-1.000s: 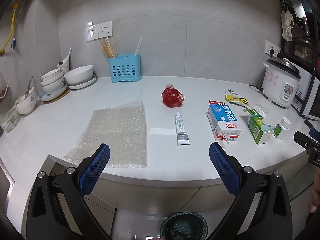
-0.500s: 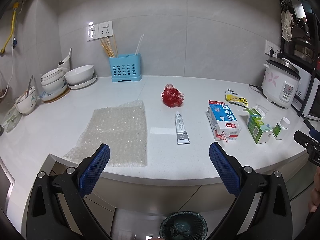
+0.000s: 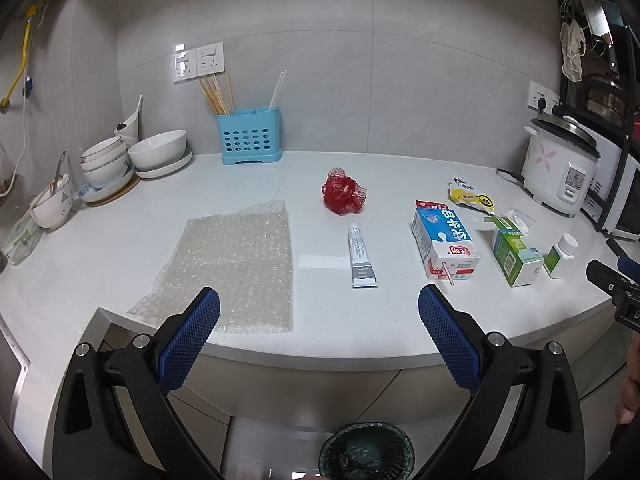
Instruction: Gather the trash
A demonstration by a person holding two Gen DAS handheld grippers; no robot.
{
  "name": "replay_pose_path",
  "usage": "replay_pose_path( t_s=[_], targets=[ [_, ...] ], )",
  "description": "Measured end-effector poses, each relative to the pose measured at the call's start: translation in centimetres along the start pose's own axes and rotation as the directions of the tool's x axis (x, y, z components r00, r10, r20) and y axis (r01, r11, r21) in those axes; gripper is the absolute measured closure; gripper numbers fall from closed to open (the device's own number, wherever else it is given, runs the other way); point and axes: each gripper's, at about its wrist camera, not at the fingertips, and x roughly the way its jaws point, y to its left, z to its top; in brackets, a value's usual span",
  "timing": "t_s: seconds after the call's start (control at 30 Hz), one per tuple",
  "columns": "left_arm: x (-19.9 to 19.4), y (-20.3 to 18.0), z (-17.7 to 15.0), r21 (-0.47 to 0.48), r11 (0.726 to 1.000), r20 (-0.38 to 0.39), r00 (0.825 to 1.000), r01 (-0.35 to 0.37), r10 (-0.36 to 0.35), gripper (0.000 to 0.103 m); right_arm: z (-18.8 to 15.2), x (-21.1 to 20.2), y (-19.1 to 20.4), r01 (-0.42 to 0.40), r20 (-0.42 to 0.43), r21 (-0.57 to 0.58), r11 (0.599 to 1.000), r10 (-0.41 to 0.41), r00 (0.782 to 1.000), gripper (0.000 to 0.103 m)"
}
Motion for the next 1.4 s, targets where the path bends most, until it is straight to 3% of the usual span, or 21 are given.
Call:
replay_pose_path(
  t_s=[0.67,1.17,1.4],
  targets=[
    [0.3,-0.5,1.4,0.003,1.0,-0.009,1.0,0.008,-0.008,0.006,1.0,-0.2,-0.1,0.01,0.003,-0.009,1.0,-0.01,1.0,0.007],
    [2.9,-2.0,5.2,0.022,0.999,-0.065,0.997,0.029,-0.028,0.006,6.4,1.7,0.2,0.03,-0.003,-0.045,0.999,-0.031,1.0,0.007],
    [6.1,-2.5,6.8,0.035,0.999,-0.137,0.991,0.018,-0.013,0.006,8.4,5.2,-0.1,0.004,-0.082,-0.062,0.998,-0.009,0.997,0.007]
  ],
)
